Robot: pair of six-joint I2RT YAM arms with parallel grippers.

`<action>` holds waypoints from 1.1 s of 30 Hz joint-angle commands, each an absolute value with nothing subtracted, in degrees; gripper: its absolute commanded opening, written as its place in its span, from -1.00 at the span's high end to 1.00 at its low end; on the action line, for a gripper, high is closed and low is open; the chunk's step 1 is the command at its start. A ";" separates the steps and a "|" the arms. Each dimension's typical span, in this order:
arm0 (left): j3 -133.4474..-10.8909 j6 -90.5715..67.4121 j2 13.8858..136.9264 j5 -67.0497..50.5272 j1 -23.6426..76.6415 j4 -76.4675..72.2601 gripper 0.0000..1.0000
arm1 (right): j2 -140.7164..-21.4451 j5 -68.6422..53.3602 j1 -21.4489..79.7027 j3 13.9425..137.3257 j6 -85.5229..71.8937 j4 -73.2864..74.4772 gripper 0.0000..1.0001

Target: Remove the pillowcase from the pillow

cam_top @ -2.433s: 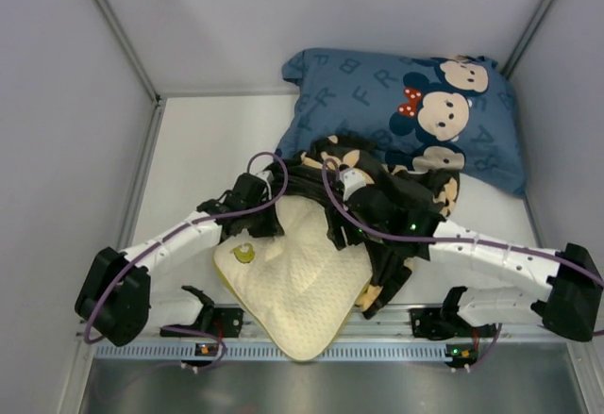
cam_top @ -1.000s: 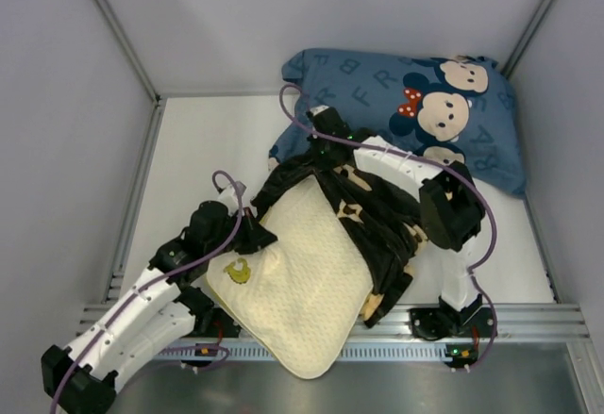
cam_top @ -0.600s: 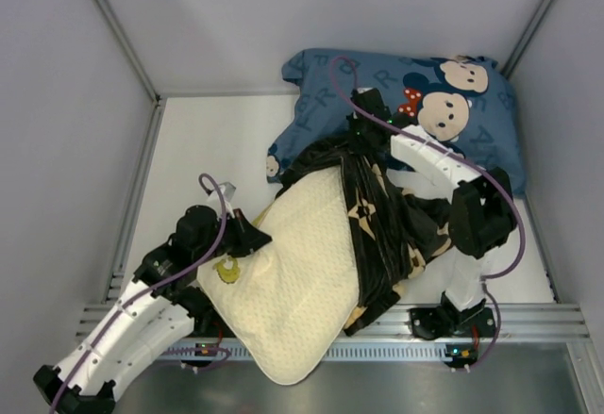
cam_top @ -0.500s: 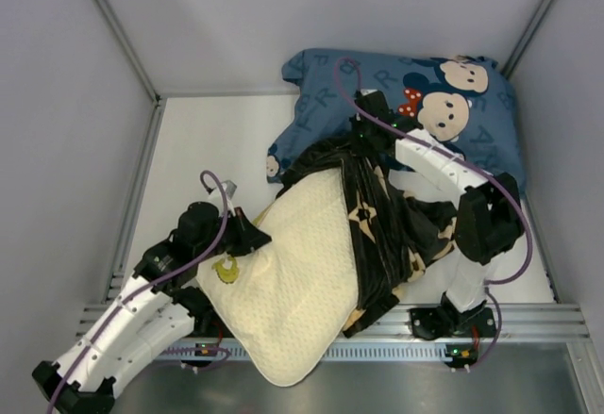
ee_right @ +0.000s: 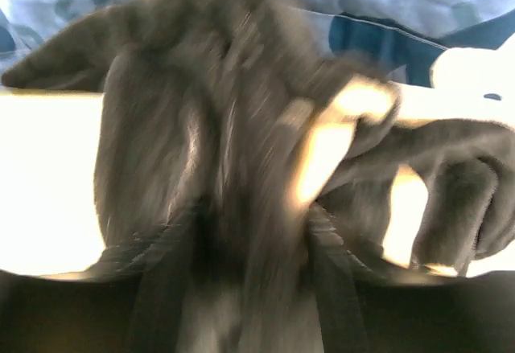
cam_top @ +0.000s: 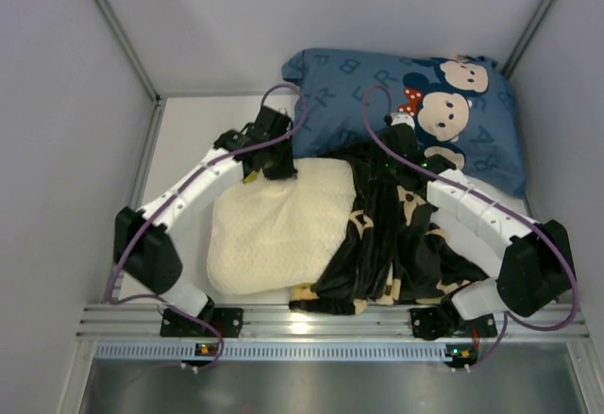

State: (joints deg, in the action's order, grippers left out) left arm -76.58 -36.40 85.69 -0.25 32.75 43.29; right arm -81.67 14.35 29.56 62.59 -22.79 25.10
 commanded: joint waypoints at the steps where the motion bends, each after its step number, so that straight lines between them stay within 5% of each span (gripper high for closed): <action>1: -93.74 -32.43 94.53 8.96 29.98 45.50 0.76 | -77.18 17.31 30.06 62.31 -23.03 24.34 -0.15; 2: -99.61 -32.43 95.79 10.79 29.71 49.96 -0.05 | -76.38 17.66 30.15 62.31 -22.85 24.69 -0.22; 3: -101.15 -32.61 96.32 11.25 29.79 51.40 -0.29 | -74.72 18.01 30.15 62.31 -22.50 24.87 -0.29; 9: -89.69 -37.26 82.90 15.81 29.79 51.42 -0.97 | -70.23 19.26 30.15 63.19 -21.97 26.28 -0.42; 16: -65.71 -50.52 55.58 14.34 29.79 50.54 -0.97 | -66.10 8.27 34.62 61.71 -21.27 26.72 -0.37; 22: -50.56 -57.39 38.87 -2.78 29.79 43.69 -0.86 | -61.09 2.98 44.11 55.13 -22.84 27.16 -0.34; 30: -38.25 -63.19 38.14 -10.19 30.58 38.07 -0.76 | -53.71 3.95 50.10 46.41 -25.58 26.98 -0.33; 33: -40.15 -60.56 40.07 -4.34 35.23 38.05 -0.75 | -52.21 4.13 50.18 44.39 -25.58 27.25 -0.33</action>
State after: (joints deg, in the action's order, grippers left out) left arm -38.20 -60.45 39.29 -6.39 32.10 43.79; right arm -54.54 3.97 49.41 45.21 -24.64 27.18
